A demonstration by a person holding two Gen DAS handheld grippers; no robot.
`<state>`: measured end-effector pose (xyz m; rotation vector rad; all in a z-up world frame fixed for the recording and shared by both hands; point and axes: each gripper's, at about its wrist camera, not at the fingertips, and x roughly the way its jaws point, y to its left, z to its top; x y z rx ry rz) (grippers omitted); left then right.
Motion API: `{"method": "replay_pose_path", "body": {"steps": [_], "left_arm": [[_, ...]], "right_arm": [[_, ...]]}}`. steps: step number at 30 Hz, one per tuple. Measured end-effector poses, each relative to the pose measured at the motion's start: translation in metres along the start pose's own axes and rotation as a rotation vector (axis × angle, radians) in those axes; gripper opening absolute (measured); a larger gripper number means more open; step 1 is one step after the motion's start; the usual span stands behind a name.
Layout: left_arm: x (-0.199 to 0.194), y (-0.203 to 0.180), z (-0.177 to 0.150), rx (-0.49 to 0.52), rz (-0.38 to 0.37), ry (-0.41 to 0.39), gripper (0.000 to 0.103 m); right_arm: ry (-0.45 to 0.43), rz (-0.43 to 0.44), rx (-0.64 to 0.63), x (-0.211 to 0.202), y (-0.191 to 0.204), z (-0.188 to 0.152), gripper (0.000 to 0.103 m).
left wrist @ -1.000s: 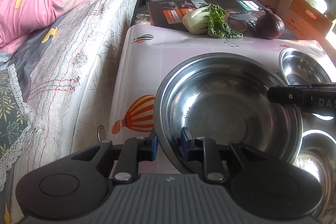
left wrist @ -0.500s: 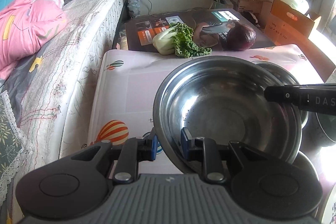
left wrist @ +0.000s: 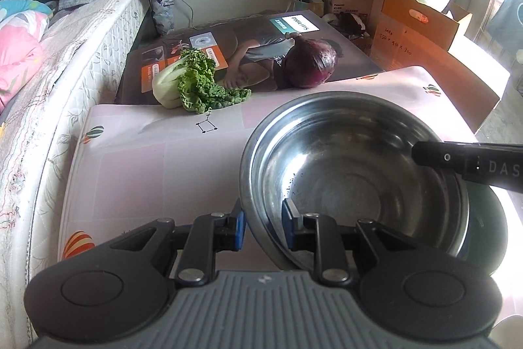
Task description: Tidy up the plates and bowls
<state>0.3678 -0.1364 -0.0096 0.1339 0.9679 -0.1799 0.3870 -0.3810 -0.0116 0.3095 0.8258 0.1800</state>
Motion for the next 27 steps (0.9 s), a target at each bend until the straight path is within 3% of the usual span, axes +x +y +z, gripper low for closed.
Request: {"method": "replay_pose_path", "body": {"steps": [10,15,17,20,24,27], "left_arm": [[0.028,-0.006,-0.001,0.019,0.047,0.044,0.024],[0.026,-0.011,0.000,0.040,0.050,0.020,0.027],[0.022,-0.013,0.000,0.048,0.049,0.007,0.036],[0.013,-0.014,-0.002,0.042,0.037,-0.014,0.040],[0.001,-0.014,-0.007,0.042,0.038,-0.042,0.045],[-0.010,-0.013,-0.011,0.036,0.032,-0.062,0.045]], "right_arm": [[0.039,-0.005,0.005,0.034,-0.007,-0.005,0.018],[0.023,-0.030,-0.027,0.038,-0.001,-0.004,0.021],[0.025,-0.033,-0.022,0.038,-0.001,-0.003,0.031],[0.016,-0.050,-0.032,0.037,0.000,-0.003,0.048],[-0.008,-0.064,-0.044,0.030,0.002,-0.003,0.056],[-0.037,-0.025,-0.021,0.014,-0.002,-0.003,0.057]]}}
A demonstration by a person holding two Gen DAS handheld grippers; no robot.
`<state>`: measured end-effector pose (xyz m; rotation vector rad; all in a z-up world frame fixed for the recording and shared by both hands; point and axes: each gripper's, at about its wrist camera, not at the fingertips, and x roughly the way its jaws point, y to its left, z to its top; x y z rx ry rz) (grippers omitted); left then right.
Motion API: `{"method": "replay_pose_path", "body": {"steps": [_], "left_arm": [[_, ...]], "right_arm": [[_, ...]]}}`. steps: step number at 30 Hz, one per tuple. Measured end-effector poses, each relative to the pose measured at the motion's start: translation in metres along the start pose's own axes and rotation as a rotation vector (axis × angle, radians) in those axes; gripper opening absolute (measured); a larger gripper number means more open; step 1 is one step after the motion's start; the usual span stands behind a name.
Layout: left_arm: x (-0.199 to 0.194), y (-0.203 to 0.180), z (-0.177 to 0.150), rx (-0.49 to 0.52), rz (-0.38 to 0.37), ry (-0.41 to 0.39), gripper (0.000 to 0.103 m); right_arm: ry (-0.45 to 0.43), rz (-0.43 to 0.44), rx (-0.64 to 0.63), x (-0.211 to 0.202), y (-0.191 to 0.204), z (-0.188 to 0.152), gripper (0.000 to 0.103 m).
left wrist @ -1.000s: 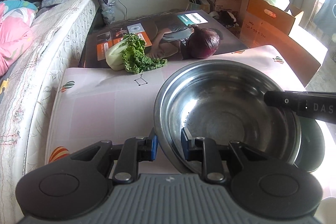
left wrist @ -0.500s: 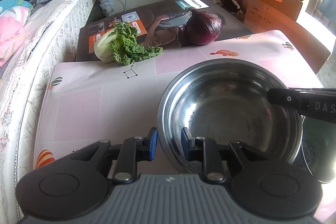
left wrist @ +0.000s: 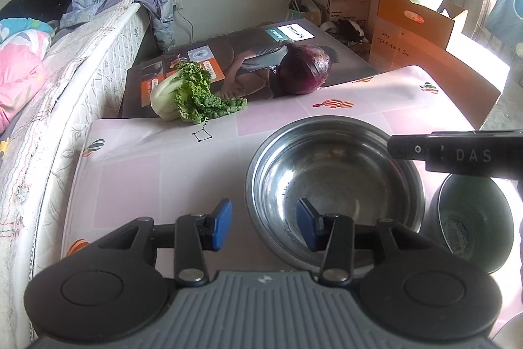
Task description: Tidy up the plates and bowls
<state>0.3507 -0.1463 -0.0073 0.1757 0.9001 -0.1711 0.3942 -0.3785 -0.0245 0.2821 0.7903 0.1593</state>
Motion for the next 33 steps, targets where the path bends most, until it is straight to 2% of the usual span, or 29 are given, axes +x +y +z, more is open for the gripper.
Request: {"method": "replay_pose_path", "body": {"steps": [6,10,13,18,22,24,26,27,33], "left_arm": [[-0.023,-0.007,-0.008,0.005,-0.043,-0.024,0.047],[-0.039,-0.022,-0.014,0.037,-0.087,-0.023,0.050],[-0.048,-0.043,-0.022,0.084,-0.151,-0.009,0.052],[-0.050,-0.078,-0.031,0.142,-0.212,-0.004,0.053],[-0.038,-0.092,-0.032,0.101,-0.256,0.012,0.052],[-0.028,-0.095,-0.030,0.066,-0.270,0.031,0.049],[-0.018,-0.097,-0.027,0.043,-0.272,0.047,0.039],[-0.011,-0.099,-0.026,0.036,-0.269,0.058,0.038],[0.008,-0.112,-0.024,0.080,-0.229,0.067,0.020]], "right_arm": [[-0.034,0.084,0.092,-0.042,-0.028,-0.002,0.057],[-0.042,0.076,0.109,-0.074,-0.048,-0.010,0.057],[-0.021,0.050,0.124,-0.091,-0.066,-0.022,0.057],[0.019,0.036,0.174,-0.102,-0.093,-0.043,0.057],[0.059,0.045,0.217,-0.092,-0.109,-0.056,0.056],[0.070,0.042,0.223,-0.085,-0.113,-0.059,0.055],[0.079,0.043,0.235,-0.075,-0.118,-0.060,0.053],[0.082,0.045,0.241,-0.072,-0.120,-0.061,0.052],[0.098,0.052,0.270,-0.047,-0.130,-0.061,0.029]]}}
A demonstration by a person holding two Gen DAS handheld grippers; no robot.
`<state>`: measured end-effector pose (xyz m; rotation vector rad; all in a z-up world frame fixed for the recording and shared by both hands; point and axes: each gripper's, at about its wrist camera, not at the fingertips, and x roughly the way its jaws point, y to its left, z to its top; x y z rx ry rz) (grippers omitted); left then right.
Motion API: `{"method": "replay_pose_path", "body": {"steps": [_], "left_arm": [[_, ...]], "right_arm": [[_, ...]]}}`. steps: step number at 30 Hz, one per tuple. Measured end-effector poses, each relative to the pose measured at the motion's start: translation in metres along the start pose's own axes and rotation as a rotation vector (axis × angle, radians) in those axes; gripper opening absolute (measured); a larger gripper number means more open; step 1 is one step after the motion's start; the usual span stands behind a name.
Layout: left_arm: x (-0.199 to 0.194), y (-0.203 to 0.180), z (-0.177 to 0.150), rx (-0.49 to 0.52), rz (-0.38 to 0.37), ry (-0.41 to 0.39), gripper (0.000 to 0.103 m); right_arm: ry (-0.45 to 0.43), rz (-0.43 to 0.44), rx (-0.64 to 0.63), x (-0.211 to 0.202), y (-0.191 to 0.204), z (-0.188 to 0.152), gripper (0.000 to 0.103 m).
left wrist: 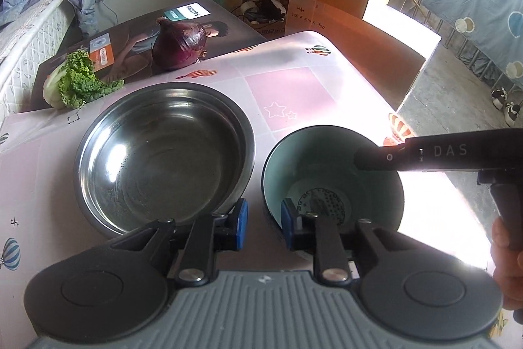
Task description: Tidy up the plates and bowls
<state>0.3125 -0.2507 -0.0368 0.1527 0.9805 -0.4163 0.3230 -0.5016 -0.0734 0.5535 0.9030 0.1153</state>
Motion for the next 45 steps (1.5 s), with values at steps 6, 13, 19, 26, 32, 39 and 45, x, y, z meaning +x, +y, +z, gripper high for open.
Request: {"method": "replay_pose_path", "body": {"steps": [6,13,19,26,32,39,45], "left_arm": [[0.009,-0.005,0.003,-0.009,0.011,0.028,0.014],[-0.002,-0.013,-0.007,-0.003,-0.045,0.100,0.017],[-0.001,-0.019,-0.009,0.014,-0.054,0.130,0.017],[0.014,-0.023,-0.007,-0.002,-0.035,0.171,0.017],[0.017,-0.019,-0.008,-0.035,-0.057,0.179,0.017],[0.014,-0.020,-0.009,-0.030,-0.065,0.172,0.017],[0.009,-0.020,-0.007,-0.041,-0.083,0.155,0.017]], "right_arm": [[0.030,0.044,0.015,0.011,-0.006,-0.002,0.013],[0.065,0.071,0.034,0.000,-0.015,-0.011,0.013],[0.092,0.076,0.041,-0.009,-0.020,-0.018,0.015],[0.125,0.091,0.072,-0.001,-0.025,-0.024,0.018],[0.131,0.112,0.109,0.004,-0.031,-0.026,0.019],[0.116,0.109,0.114,-0.001,-0.032,-0.024,0.019],[0.103,0.093,0.108,-0.011,-0.029,-0.021,0.020]]}}
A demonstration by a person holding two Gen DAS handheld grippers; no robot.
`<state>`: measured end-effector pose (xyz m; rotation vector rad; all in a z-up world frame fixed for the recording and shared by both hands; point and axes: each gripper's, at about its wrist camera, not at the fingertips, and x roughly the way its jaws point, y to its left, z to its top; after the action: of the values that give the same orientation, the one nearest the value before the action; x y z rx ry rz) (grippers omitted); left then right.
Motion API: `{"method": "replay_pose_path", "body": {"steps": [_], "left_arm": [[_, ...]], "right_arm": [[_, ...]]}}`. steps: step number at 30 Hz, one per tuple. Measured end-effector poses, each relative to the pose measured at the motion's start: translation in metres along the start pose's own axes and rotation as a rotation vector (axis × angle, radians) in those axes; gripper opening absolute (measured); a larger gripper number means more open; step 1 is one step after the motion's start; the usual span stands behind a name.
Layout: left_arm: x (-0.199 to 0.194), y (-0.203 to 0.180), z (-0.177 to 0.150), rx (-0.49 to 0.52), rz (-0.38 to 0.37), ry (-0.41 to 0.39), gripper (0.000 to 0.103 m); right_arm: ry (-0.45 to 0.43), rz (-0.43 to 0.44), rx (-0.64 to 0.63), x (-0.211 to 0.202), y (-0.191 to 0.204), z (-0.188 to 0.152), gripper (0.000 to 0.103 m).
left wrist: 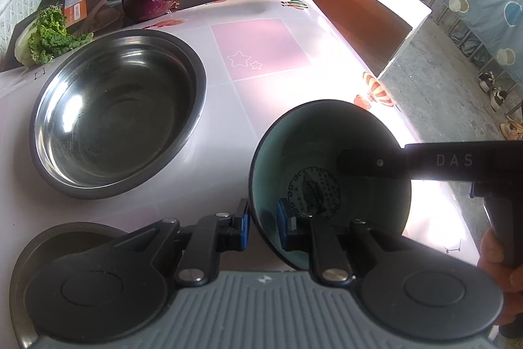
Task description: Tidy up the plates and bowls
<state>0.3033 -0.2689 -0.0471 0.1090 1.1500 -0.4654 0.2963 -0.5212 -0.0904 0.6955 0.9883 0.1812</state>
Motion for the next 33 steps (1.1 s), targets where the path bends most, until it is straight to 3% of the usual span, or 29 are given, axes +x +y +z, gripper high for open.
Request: {"method": "replay_pose_path", "body": {"steps": [10,16,24,33], "left_arm": [[-0.032,0.015,0.005,-0.025,-0.021,-0.065,0.017],[-0.060,0.050,0.018,-0.083,-0.023,-0.121,0.017],[-0.067,0.110,0.038,-0.186,0.006,-0.174,0.017],[-0.027,0.156,0.043,-0.245,0.031,-0.144,0.017]], "right_arm": [[-0.028,-0.001,-0.047,-0.018,0.037,0.012,0.020],[-0.039,0.035,-0.092,-0.011,0.080,0.030,0.020],[-0.009,0.079,-0.123,0.042,0.131,0.057,0.019],[0.049,0.060,-0.123,0.116,0.142,0.068,0.019]]}}
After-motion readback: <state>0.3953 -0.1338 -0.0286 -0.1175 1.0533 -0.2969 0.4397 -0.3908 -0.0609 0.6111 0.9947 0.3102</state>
